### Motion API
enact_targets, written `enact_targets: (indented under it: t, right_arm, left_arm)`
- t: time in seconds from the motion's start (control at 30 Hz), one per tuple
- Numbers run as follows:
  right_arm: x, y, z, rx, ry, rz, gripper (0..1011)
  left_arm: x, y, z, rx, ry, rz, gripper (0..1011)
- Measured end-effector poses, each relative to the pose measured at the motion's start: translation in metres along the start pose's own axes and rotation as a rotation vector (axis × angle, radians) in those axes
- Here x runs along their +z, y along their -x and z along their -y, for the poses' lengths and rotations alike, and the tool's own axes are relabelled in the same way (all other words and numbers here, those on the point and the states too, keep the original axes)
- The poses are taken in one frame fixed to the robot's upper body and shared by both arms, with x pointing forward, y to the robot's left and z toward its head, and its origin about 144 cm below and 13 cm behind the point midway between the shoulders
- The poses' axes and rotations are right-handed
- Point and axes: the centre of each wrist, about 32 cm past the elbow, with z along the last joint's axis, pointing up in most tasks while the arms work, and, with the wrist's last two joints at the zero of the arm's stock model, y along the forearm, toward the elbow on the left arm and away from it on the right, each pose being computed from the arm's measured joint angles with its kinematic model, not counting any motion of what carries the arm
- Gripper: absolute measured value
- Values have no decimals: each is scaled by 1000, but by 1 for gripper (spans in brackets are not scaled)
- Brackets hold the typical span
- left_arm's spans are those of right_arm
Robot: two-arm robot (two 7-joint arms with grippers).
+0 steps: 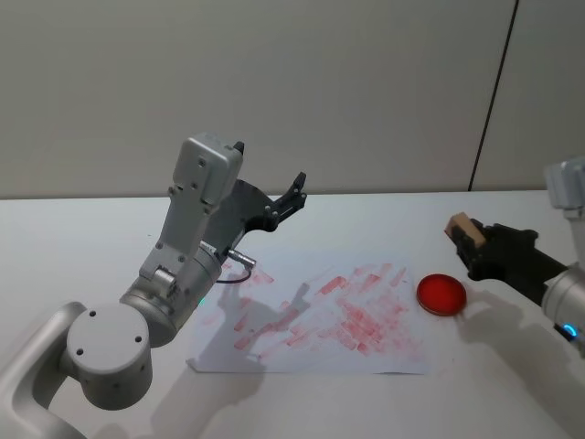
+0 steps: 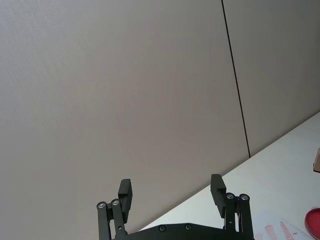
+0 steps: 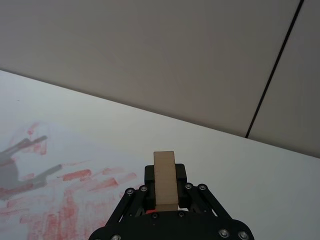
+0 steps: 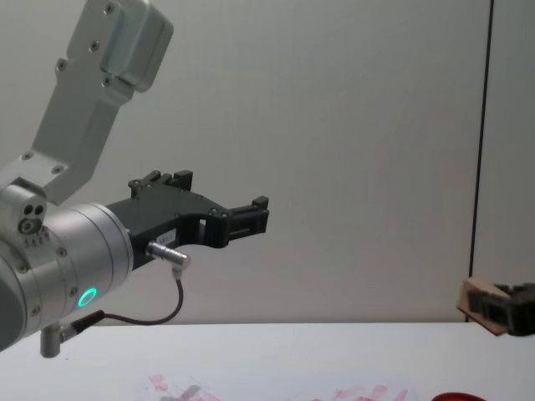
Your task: Use the one hand to pick up the stamp and affix it onto the A4 paper.
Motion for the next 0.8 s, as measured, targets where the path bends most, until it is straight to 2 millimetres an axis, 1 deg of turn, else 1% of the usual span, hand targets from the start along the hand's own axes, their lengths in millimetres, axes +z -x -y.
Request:
enact_targets:
  t: [0.13, 0.3, 0.8]
  right_arm:
    - [-6, -7, 1, -21, 21, 14, 217]
    - [-11, -10, -2, -27, 45, 29, 217]
    - [-25, -4, -16, -10, 119, 32, 217]
  left_arm:
    - [0, 0, 0, 0, 0, 0, 1001]
    - [0, 0, 0, 0, 0, 0, 1001]
    - [0, 0, 0, 0, 0, 0, 1002]
